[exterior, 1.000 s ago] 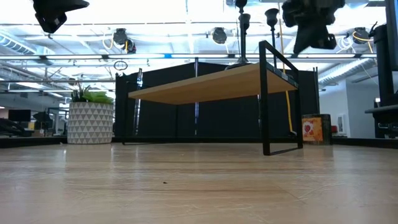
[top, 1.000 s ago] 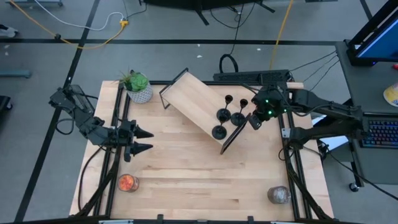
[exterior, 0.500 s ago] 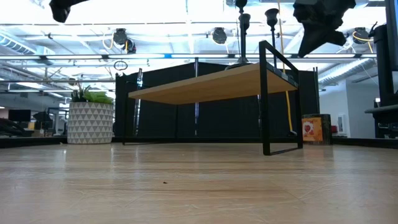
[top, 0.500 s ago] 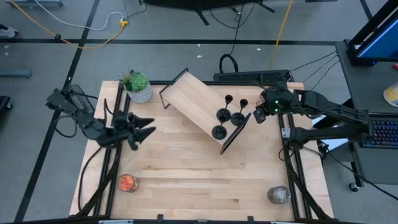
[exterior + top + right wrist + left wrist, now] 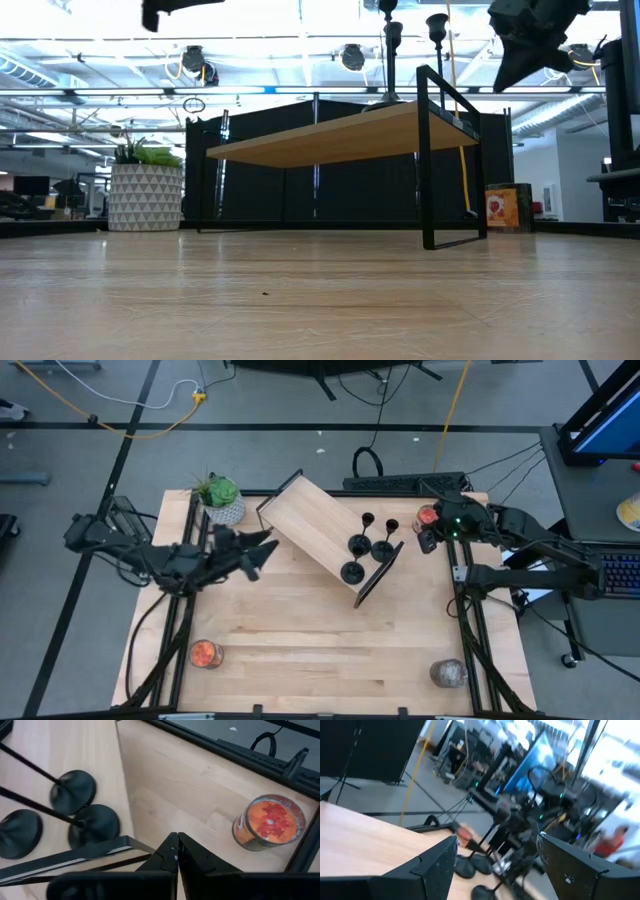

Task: Pick & Place candle stick holders
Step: Adjust the black candlestick on the shelf

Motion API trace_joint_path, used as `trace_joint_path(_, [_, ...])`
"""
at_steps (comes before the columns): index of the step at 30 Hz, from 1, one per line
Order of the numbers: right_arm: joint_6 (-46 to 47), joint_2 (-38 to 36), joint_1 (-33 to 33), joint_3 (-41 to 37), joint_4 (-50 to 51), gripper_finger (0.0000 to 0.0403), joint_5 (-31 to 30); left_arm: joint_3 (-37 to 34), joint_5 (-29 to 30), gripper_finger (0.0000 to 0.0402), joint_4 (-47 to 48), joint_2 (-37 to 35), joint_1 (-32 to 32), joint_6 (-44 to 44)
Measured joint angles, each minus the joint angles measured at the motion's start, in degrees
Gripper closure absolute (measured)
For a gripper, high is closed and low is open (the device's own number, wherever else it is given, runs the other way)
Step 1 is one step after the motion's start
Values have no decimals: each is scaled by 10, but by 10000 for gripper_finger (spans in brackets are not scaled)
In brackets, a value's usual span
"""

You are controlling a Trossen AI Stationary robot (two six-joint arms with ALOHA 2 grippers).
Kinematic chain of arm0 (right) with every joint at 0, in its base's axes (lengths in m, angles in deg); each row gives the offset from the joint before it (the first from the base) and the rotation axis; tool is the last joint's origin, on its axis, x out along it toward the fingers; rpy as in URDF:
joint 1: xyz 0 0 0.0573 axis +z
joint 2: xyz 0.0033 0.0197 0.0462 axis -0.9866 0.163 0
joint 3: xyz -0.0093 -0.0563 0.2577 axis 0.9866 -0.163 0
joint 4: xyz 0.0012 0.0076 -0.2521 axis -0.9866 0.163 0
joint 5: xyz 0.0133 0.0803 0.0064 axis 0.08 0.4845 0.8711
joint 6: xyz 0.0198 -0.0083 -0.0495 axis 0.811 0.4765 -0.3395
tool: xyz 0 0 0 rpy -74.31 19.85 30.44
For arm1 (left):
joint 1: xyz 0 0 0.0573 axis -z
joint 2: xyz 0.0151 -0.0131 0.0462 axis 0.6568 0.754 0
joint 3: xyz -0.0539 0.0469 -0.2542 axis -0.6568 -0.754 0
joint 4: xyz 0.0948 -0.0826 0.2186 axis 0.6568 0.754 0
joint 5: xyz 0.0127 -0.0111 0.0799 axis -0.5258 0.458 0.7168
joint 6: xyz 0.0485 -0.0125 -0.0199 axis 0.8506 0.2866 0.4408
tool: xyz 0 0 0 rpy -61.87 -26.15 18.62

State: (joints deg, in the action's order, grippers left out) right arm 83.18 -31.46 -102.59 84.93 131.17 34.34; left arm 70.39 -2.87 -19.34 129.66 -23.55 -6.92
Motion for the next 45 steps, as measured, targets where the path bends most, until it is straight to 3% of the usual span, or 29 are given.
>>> trace_joint_path(7, [4, -45, -10, -47, -44, 403, 32, 91, -143, 119, 174, 74, -110, -14])
trace_joint_path(11, [8, -62, -10, -61, -53, 403, 32, 103, -259, 119, 175, 117, -177, 23])
trace_joint_path(19, [-3, -85, -10, -65, -52, 403, 32, 104, -360, 119, 84, 197, -265, 116])
trace_joint_path(27, [-30, -130, -10, -65, -43, 403, 47, 104, -426, 119, -15, 263, -286, 187])
trace_joint_path(45, [-45, -300, -10, -81, -17, 403, 43, 104, -502, 119, -20, 287, -332, 248])
